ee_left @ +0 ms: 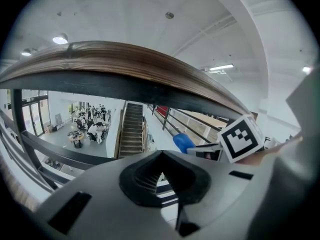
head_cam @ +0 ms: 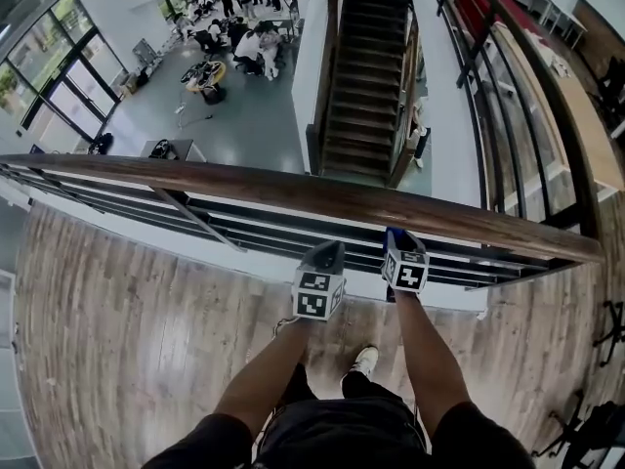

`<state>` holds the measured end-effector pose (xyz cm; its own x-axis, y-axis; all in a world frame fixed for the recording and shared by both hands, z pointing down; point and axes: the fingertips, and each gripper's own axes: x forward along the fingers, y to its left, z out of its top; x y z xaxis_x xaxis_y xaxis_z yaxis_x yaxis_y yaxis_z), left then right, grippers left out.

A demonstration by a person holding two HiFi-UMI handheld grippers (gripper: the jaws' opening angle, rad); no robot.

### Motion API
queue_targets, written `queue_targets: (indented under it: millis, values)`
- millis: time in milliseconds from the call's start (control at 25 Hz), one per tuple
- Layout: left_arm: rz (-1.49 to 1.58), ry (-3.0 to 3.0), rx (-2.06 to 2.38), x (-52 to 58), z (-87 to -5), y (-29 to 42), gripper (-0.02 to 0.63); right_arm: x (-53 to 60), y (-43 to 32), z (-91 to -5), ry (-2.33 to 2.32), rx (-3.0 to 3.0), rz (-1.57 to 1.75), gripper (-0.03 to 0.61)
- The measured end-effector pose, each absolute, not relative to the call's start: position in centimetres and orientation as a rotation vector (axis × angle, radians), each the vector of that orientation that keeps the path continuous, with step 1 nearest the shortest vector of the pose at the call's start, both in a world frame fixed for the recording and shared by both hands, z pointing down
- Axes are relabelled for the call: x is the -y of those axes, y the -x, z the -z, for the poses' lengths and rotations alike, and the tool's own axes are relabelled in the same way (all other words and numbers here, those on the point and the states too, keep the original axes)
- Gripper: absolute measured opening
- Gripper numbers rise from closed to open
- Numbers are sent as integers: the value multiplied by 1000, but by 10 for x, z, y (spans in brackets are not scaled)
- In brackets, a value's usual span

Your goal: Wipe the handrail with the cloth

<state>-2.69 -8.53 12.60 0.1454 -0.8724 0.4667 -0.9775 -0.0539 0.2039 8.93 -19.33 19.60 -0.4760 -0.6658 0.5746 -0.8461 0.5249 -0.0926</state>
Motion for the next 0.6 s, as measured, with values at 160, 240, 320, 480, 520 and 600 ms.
queue_targets:
  millis: [160, 240, 320, 480, 520, 600]
  values:
    - [-301, -1989, 1730, 102, -131, -15, 3, 201, -123, -196, -1225, 2318, -475, 100]
    - [-316, -2011, 1706, 111, -133, -38, 3, 205, -142, -195, -1233, 2322, -473, 100]
    - [-329, -2031, 1687, 120, -134, -59, 3, 210, -163, -195, -1245, 2322, -472, 100]
    - [-349, -2057, 1656, 134, -137, -96, 3, 222, -203, -194, -1276, 2320, -471, 100]
    - [-355, -2066, 1645, 137, -138, -106, 3, 225, -214, -193, -1288, 2317, -469, 100]
    - [-364, -2082, 1619, 144, -141, -126, 3, 232, -236, -193, -1316, 2312, -469, 100]
